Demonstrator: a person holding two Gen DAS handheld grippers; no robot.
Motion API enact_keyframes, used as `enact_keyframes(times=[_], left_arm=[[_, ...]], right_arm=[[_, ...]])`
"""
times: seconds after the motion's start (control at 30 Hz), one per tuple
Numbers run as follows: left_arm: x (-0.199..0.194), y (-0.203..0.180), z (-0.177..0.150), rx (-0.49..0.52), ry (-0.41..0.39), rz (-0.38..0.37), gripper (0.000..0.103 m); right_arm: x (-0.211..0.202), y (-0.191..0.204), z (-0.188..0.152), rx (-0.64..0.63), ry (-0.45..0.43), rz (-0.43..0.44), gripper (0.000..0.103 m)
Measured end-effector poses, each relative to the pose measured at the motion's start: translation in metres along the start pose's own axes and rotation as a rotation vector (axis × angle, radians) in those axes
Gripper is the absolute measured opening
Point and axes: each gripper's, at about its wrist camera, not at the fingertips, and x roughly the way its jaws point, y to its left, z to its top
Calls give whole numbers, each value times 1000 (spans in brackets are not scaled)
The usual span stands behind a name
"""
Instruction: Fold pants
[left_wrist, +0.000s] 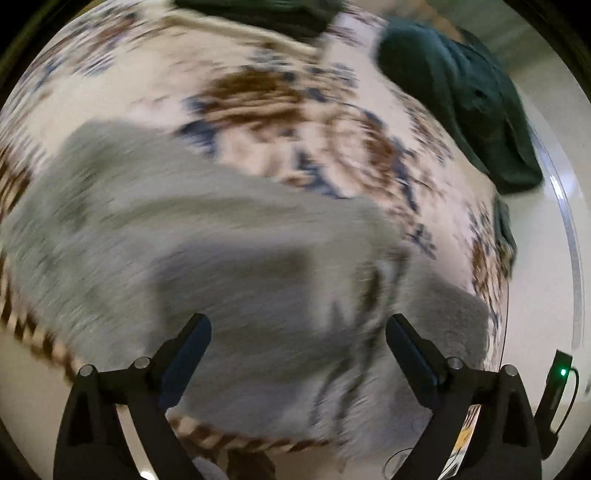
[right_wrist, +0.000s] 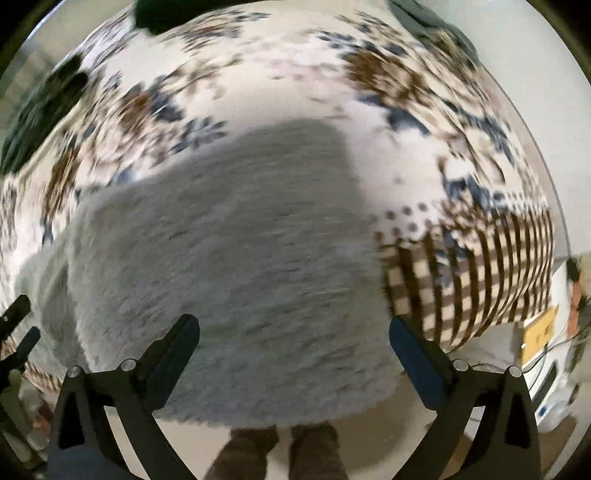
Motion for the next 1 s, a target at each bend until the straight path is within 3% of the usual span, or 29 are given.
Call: enact_keyframes(times=[0.2, 0.33, 0.43, 0.53, 0.57, 0.6, 0.63, 0.67, 0.7, 0.83, 1.0], left_arm=[[-45, 121, -5, -387, -150, 35, 96], [-35, 190, -3, -618, -196, -2, 96], [-17, 223, 8, -700, -214, -29, 96], [2, 238, 21, -704, -213, -41, 94], [4, 239, 24, -697, -227, -48, 87], [2, 238, 26, -684, -248, -51, 61], [-1, 232, 28, -656, -277, -55, 42], [-6, 225, 29, -617, -300, -50, 27], [-11, 219, 30, -591, -325, -56, 23], [-50, 181, 32, -456, -425, -58, 19], [-104, 106, 23, -289, -477, -164, 18]], right_arm=[[7, 53, -2, -53, 69, 67, 103], [12, 79, 4, -90, 88, 58, 103], [15, 90, 10, -80, 104, 67, 103], [17, 98, 15, -57, 119, 92, 103], [17, 100, 15, -51, 120, 99, 103], [18, 101, 16, -49, 119, 101, 103], [18, 101, 16, -48, 117, 101, 103], [18, 101, 16, -48, 111, 102, 103], [18, 101, 15, -50, 108, 101, 103], [15, 88, 11, -38, 90, 106, 103], [12, 48, 5, 19, 86, 133, 103]])
